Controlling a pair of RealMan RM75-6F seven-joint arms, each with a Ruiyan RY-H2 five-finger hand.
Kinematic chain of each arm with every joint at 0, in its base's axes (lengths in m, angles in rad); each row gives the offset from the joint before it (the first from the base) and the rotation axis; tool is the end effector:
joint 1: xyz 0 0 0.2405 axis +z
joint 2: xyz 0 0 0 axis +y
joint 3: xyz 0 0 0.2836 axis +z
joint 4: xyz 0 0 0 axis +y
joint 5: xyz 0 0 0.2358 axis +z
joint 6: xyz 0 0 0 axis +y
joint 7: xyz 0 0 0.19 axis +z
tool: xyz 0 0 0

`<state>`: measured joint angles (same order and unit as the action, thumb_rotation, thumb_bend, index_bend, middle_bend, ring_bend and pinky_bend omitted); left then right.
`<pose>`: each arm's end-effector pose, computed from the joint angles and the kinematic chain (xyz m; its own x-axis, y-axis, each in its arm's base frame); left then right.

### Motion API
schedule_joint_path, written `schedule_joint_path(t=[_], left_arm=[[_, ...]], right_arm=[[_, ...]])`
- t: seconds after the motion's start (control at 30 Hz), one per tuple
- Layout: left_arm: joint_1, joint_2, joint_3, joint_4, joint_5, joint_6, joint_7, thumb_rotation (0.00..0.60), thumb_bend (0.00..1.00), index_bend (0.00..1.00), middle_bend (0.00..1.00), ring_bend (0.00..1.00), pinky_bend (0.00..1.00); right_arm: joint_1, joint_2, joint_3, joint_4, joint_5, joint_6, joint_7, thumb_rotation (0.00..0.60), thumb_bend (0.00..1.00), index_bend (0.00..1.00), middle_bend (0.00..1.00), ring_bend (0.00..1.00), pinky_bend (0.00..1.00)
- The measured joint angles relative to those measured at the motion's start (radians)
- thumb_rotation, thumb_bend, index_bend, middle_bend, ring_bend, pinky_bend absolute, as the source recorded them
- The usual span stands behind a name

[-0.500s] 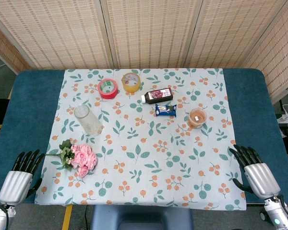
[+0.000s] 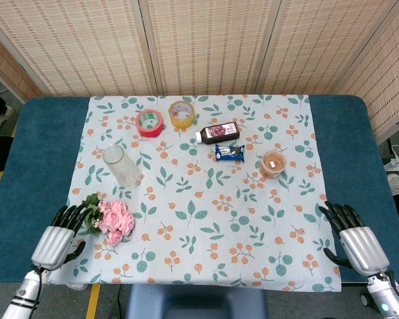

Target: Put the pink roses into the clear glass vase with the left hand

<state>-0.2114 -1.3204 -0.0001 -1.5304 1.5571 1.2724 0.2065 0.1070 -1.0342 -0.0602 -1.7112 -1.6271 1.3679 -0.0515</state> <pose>-0.3146 0.2533 0.0321 0.5115 0.1873 0.8386 0.8527 -0.2309 -0.4686 -0.3253 -0.2051 0.1194 0.4533 -0.2093 0.8664 -0.8901 -0.1570 0.4278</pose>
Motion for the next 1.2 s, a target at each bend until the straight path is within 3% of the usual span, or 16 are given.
schedule_joint_path(t=[0.27, 0.47, 0.53, 0.63, 0.7, 0.9, 1.03, 1.2], left_arm=[[-0.103, -0.087, -0.054, 0.043, -0.132, -0.181, 0.017, 0.6, 0.37, 0.0, 0.0, 0.0, 0.06], [-0.154, -0.138, -0.066, 0.072, -0.2, -0.25, 0.085, 0.6, 0.36, 0.01, 0.01, 0.0, 0.06], [-0.164, -0.15, -0.07, 0.077, -0.216, -0.255, 0.109, 0.6, 0.36, 0.14, 0.13, 0.04, 0.07], [-0.167, -0.171, -0.075, 0.094, -0.207, -0.227, 0.11, 0.6, 0.41, 0.52, 0.55, 0.28, 0.13], [-0.166, -0.195, -0.075, 0.123, -0.185, -0.188, 0.097, 0.6, 0.45, 0.62, 0.64, 0.35, 0.16], [-0.166, -0.244, -0.067, 0.208, -0.192, -0.182, 0.086, 0.6, 0.55, 0.71, 0.74, 0.41, 0.17], [-0.161, -0.24, -0.073, 0.198, -0.194, -0.159, 0.061, 0.6, 0.62, 0.76, 0.79, 0.47, 0.18], [-0.142, -0.211, -0.094, 0.146, -0.147, -0.051, -0.073, 0.6, 0.67, 0.8, 0.84, 0.5, 0.19]], right_arm=[[0.001, -0.001, 0.001, 0.001, 0.006, -0.004, 0.0, 0.6, 0.18, 0.0, 0.0, 0.0, 0.0], [0.008, -0.001, 0.002, -0.002, 0.014, -0.019, -0.001, 0.6, 0.18, 0.0, 0.0, 0.0, 0.0], [0.007, 0.0, 0.003, -0.001, 0.016, -0.017, -0.001, 0.6, 0.18, 0.0, 0.0, 0.0, 0.0], [0.007, 0.001, 0.003, -0.001, 0.018, -0.017, 0.002, 0.6, 0.18, 0.0, 0.0, 0.0, 0.0], [0.007, 0.002, 0.003, -0.002, 0.017, -0.017, 0.004, 0.6, 0.18, 0.0, 0.0, 0.0, 0.0], [0.002, 0.006, 0.001, -0.006, 0.009, -0.003, 0.005, 0.6, 0.18, 0.0, 0.0, 0.0, 0.0], [-0.001, 0.007, -0.001, -0.008, 0.004, 0.002, 0.006, 0.6, 0.18, 0.0, 0.0, 0.0, 0.0], [0.0, 0.009, -0.003, -0.008, 0.001, 0.0, 0.012, 0.6, 0.18, 0.0, 0.0, 0.0, 0.0]])
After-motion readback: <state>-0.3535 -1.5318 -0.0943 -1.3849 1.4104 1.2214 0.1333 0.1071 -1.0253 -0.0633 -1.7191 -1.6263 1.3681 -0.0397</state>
